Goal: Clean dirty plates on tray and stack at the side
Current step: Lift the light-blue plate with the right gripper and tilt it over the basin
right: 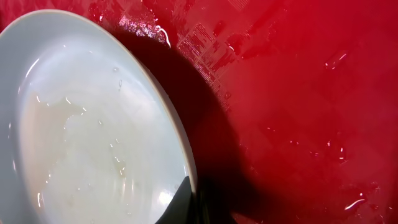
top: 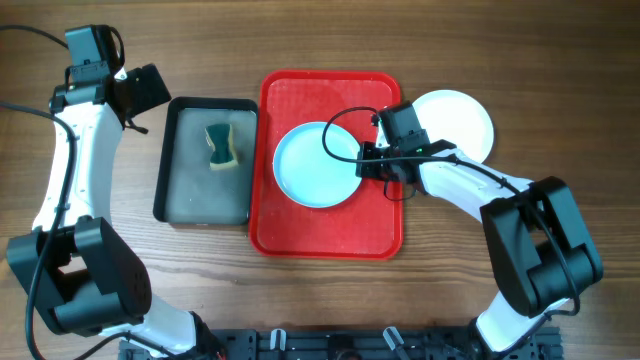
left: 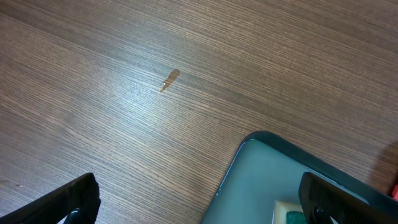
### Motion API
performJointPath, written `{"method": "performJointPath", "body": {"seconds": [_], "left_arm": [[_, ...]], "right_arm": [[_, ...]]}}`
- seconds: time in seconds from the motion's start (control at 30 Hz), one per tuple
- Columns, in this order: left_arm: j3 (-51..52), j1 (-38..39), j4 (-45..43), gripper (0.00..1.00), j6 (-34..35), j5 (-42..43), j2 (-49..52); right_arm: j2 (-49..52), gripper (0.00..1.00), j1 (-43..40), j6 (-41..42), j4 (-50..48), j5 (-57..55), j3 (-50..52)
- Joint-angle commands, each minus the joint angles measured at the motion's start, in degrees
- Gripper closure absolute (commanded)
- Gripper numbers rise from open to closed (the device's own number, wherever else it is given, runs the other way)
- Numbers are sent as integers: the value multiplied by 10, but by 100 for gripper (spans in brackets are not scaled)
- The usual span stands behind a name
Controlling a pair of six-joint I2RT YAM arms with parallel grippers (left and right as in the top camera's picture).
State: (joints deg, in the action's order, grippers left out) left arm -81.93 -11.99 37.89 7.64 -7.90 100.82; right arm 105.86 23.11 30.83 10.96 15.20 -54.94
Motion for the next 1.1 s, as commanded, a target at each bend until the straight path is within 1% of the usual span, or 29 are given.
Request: {"method": "performJointPath", "body": {"seconds": [0.0, 0.13, 0.23, 0.33, 0.43, 0.57, 0.63, 0.8, 1.0, 1.07], "left_arm": [[-5, -2, -2, 0, 5, -5, -2], [-5, -2, -2, 0, 5, -5, -2], [-5, -2, -2, 0, 5, -5, -2], [-5, -2, -2, 0, 5, -5, -2], [-5, -2, -2, 0, 5, -5, -2], [-5, -2, -2, 0, 5, -5, -2], [-5, -2, -2, 0, 5, -5, -2], [-5, -2, -2, 1, 5, -5, -2], [-5, -2, -2, 0, 5, -5, -2], [-5, -2, -2, 0, 5, -5, -2]], "right_arm": [[11, 96, -2, 6, -8, 7, -1], [-41, 96, -8, -9, 38, 12, -30], [-83, 96, -3, -8, 68, -8, -57], [-130, 96, 22, -8, 96, -62, -85], [-140, 96, 65, -7, 96, -128, -103], [-133, 96, 133, -6, 64, -208, -105], [-115, 96, 182, -7, 23, -254, -105], [-61, 96, 246, -7, -60, -312, -105], [-5, 96, 262, -10, -135, -319, -105], [3, 96, 262, -24, -155, -319, -105]]}}
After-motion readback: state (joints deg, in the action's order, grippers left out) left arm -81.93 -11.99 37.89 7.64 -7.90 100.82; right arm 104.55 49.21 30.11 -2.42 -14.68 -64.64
